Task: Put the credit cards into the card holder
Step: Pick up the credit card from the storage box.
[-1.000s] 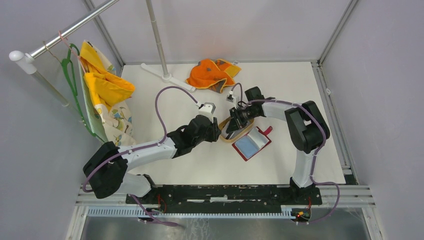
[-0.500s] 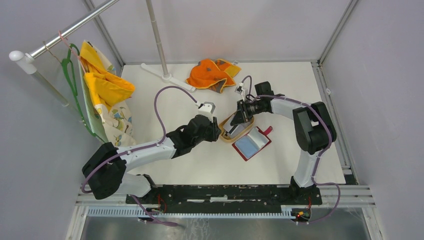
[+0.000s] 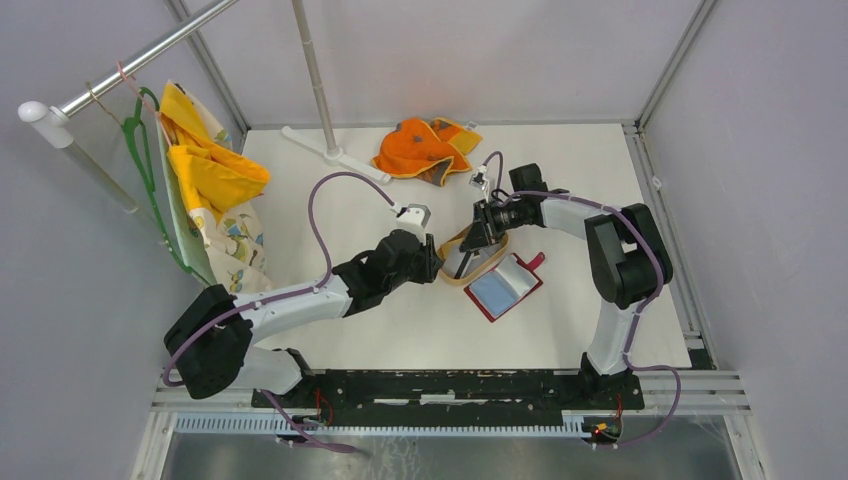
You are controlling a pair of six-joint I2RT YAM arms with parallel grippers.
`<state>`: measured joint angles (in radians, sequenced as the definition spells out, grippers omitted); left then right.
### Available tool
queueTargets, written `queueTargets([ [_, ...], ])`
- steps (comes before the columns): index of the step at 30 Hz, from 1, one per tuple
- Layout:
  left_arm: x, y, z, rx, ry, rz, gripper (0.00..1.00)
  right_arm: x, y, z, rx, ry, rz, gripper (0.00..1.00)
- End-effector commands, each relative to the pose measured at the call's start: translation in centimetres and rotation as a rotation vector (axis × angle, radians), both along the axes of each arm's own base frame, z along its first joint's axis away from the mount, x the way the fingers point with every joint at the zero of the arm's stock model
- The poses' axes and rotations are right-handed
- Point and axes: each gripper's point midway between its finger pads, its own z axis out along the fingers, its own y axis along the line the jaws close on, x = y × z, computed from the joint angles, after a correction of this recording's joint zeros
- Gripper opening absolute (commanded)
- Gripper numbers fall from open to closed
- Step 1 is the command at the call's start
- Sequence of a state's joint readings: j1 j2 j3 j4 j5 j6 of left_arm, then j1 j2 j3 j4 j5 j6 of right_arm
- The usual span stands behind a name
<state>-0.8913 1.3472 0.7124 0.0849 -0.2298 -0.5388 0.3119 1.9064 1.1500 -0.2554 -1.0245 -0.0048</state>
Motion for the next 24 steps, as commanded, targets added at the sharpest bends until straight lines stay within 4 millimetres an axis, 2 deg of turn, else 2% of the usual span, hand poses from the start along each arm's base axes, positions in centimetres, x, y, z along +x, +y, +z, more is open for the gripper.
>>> queueTargets([
  [1, 0.3, -0.4, 1.8, -0.073, -0.031, 0.012, 0.36, 0.3, 0.0, 1.0, 0.038, -0.026, 0.006, 0.24],
  [8, 0.2, -0.4, 1.8, -0.077, -0.032, 0.008, 0.36, 0.5, -0.5, 1.0, 0.043, -0.023, -0.005, 0.27],
  [14, 0.2, -0.6, 1.9, -0.081, -0.029, 0.001, 0.36, 0.7, -0.8, 0.8, 0.036, -0.020, -0.018, 0.26],
  [19, 0.1, -0.5, 2.1, -0.086, -0.035, 0.000, 0.36, 1.0, -1.5, 0.5, 0.024, -0.015, -0.041, 0.20],
  [24, 0.0, -0.5, 2.5, -0.094, -0.039, -0.003, 0.36, 1.6, -2.3, 0.6, 0.004, -0.029, -0.072, 0.08],
])
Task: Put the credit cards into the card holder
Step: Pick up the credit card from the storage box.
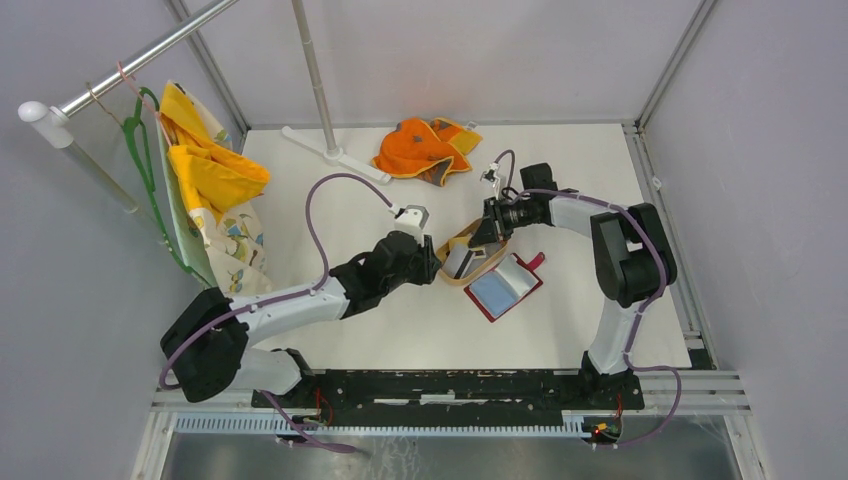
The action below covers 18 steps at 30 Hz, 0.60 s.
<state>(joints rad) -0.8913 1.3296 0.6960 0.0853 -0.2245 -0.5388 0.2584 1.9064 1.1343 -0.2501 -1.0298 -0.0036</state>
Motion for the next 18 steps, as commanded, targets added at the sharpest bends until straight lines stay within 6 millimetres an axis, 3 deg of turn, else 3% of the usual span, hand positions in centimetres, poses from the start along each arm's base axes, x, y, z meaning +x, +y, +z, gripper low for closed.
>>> queueTargets([
  [1, 0.3, -0.8, 2.7, -0.096, -0.042, 0.000, 0.36, 0.8, -0.8, 0.9, -0.006, -0.051, -0.028, 0.05],
  [9, -0.5, -1.2, 5.1, -0.200, -0.069, -0.030, 0.39, 1.7, -2.3, 2.1, -0.040, -0.137, -0.057, 0.00],
  [15, -2.8, -2.7, 9.5, -0.519, -0.141, -0.133, 0.68, 1.7, -3.6, 4.2, -0.041, -0.238, -0.063, 0.00],
  [18, -3.6, -2.7, 11.2, -0.633, -0.181, -0.160, 0.75, 1.4, -4.1, 5.6, -0.017, -0.275, -0.065, 0.00],
])
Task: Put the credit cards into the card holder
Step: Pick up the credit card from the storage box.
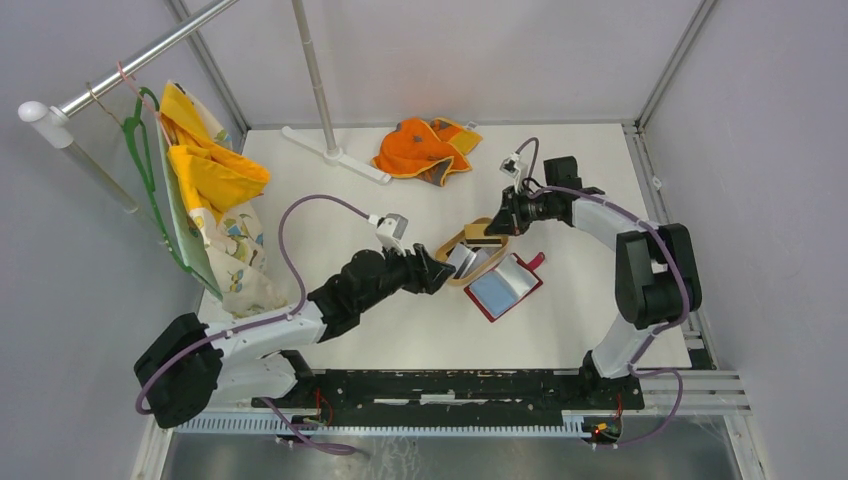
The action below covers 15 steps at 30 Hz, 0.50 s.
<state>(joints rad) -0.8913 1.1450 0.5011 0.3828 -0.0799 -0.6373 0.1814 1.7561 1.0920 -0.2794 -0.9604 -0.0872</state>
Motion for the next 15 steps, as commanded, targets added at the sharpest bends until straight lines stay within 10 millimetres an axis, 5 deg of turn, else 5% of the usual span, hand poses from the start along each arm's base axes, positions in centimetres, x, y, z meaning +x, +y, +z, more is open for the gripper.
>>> queueTargets([
  [1, -1.0, -1.6, 7.2, -0.330, -0.111, -0.073, 0.76, -0.1, -0.8, 3.3, 0.038, -0.126, 0.016, 0.00],
  [15, -2.2, -1.2, 10.8, -0.548, -0.305, -0.132, 0.82, -6.4, -0.1, 15.0, 0.420, -0.307, 0.089, 0.00],
])
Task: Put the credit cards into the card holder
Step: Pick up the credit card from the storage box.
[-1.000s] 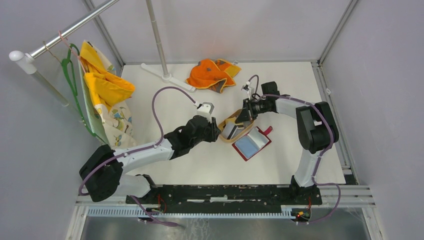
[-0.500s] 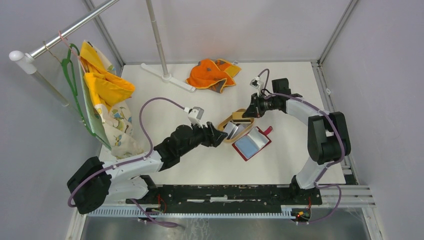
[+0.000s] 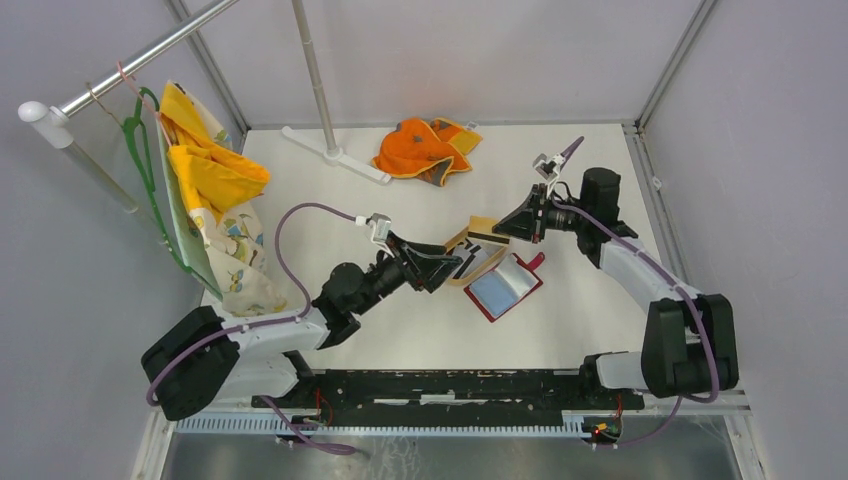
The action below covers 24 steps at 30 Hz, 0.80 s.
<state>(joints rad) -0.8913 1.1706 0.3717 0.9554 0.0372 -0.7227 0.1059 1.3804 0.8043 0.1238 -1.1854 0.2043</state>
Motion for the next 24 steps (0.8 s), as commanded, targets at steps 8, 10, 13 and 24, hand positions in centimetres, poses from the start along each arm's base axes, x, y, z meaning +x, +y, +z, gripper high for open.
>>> queueTargets([
  [8, 1.0, -1.5, 2.8, -0.159, -0.135, -0.012, 0.83, -3.6, 1.2, 7.0, 0.162, -0.163, 0.107, 0.00],
  [10, 1.6, -2.0, 2.6, -0.154, -0.130, -0.006, 0.83, -4.1, 1.5, 6.9, 0.163, -0.160, 0.123, 0.00],
  [13, 2.2, -2.7, 2.7, -0.154, -0.127, -0.008, 0.81, -4.6, 2.2, 6.7, 0.164, -0.153, 0.154, 0.00],
  [24, 2.5, -2.8, 3.5, -0.147, -0.165, -0.028, 0.34, -5.5, 3.5, 5.4, 0.147, -0.136, 0.223, 0.00],
])
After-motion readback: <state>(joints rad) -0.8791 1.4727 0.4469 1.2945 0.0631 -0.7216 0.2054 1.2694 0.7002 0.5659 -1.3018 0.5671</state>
